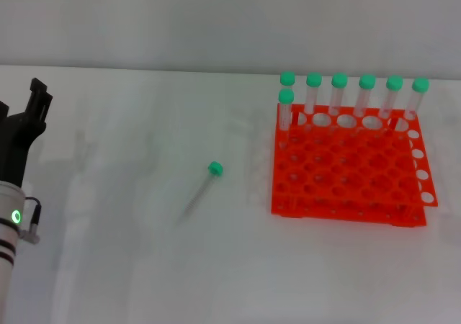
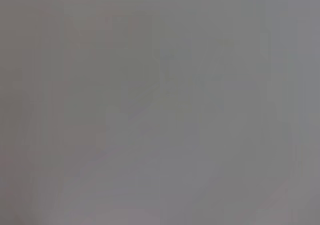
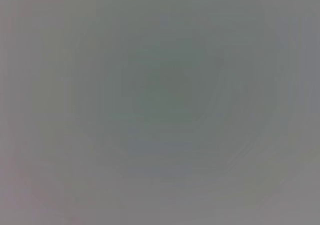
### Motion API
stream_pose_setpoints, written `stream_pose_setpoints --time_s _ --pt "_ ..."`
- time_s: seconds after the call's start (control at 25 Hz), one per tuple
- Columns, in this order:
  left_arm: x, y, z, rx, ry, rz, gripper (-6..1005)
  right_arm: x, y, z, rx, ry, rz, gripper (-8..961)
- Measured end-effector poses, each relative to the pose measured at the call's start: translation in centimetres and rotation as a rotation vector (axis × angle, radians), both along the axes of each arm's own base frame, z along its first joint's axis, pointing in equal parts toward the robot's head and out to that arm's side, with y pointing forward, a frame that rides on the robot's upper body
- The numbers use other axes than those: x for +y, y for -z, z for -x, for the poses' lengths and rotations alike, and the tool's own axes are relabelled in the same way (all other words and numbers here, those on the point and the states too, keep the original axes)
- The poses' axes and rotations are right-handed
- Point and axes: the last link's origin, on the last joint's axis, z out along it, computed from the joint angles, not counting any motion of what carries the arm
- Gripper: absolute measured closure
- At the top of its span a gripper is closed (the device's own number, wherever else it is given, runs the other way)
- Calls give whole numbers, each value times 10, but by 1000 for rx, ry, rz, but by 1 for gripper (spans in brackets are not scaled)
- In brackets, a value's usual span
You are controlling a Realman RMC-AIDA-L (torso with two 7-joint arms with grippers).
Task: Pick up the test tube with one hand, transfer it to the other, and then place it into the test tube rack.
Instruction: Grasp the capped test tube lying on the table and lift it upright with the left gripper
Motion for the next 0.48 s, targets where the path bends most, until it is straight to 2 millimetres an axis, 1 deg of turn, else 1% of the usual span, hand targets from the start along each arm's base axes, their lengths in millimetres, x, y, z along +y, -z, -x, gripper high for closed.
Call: stream_pose_setpoints --time_s 0.16,0.24,0.32,0.48 --pt "21 2 -1 -64 4 106 136 -2 -4 -3 -2 8 -13 97" --pt "39 -2 -5 -83 43 199 137 -4 -6 -5 -4 13 -19 97" --pt "56 -9 -11 -104 92 291 138 -4 -6 -5 -3 14 -19 97" --pt "88 -31 -25 -119 167 510 139 -2 -6 -4 -6 12 -19 98"
